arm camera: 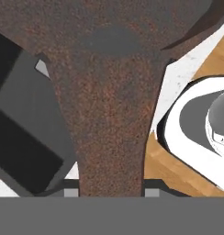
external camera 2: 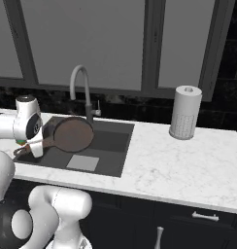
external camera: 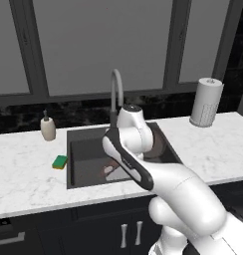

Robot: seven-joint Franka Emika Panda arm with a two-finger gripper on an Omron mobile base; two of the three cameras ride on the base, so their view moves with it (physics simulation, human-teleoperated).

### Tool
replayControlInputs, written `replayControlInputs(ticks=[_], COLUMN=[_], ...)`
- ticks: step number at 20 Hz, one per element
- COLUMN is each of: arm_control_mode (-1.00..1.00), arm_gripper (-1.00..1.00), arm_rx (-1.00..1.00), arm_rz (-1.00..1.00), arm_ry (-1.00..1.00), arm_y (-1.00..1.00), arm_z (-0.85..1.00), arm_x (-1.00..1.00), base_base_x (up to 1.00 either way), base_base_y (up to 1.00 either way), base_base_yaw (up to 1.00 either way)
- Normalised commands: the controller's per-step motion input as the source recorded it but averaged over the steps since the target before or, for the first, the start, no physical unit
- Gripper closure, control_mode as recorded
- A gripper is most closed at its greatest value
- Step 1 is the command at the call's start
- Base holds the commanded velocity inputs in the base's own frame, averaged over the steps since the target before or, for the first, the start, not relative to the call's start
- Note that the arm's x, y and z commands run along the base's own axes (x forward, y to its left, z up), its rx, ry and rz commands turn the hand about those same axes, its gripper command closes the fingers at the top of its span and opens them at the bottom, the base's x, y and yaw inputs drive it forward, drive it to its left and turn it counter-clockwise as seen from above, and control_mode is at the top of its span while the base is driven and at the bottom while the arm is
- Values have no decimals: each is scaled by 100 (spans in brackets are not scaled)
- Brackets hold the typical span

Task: Pick the pan and sponge and place them into the sink. Then turn on the water.

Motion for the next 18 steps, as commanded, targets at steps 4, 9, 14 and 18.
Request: replayControlInputs(ticks=[4,9,14,18], arm_control_mode=[-100,-100,-100,-100], arm_gripper=[100,100,100,100], arm_rx=[3,4,2,3], arm_rz=[-16,-8,-1,0], arm_ry=[0,3,9,12], arm_y=[-43,-33,-17,-17], arm_z=[-11,-6,-15,-18], arm_x=[16,39,47,42], base_base_x=[0,0,0,0], base_base_y=[0,0,0,0], base_base_yaw=[0,0,0,0])
